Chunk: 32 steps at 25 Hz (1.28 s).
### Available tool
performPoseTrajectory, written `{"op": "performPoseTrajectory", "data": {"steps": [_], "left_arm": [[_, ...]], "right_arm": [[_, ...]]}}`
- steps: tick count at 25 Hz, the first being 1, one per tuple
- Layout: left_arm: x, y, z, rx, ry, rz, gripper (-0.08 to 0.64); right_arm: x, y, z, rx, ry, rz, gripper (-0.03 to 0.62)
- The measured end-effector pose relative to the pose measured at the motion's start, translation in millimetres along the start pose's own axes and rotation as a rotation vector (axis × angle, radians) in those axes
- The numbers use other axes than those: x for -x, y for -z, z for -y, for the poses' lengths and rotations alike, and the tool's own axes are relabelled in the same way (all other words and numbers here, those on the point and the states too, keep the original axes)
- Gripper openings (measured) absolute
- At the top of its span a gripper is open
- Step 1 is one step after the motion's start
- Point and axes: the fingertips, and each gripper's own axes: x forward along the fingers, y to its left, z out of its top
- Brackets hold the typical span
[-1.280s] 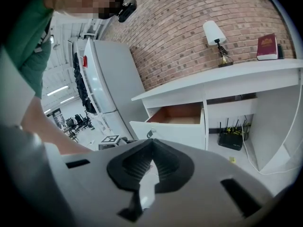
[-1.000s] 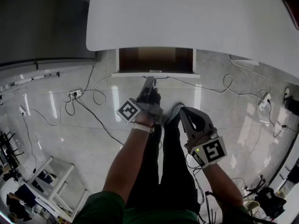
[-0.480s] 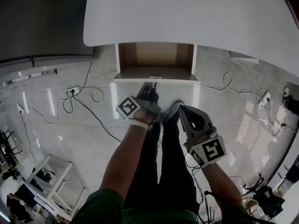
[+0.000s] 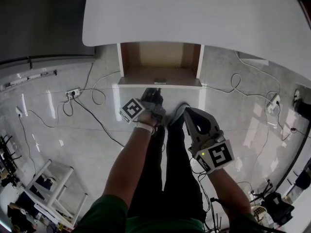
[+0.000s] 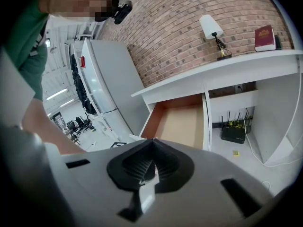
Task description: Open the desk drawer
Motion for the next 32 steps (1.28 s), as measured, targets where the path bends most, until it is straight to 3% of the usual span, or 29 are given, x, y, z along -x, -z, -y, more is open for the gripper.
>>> {"op": "performPoseTrajectory", "data": {"steps": [17,22,28,32], "left_arm": [[0,0,-10,-0.024,-0.039,-0.003,0.026],[6,2,-12,-0.114,-0.09,-0.051,0.049],[39,-4,-12,-0.136,-0.136,-0.072,0.058],[76,1,18,-0.174,-0.168,-0.117,0.057]], "right_arm": [[4,1,4,-0.024,0.01,-0.006,0.002],[9,-2,7,0.019,0.007,0.001,0.002],[15,-19,5,0.042,0.009,0.016,0.002],[26,-48,0,0.049,0.018,0.038,0.001]]}}
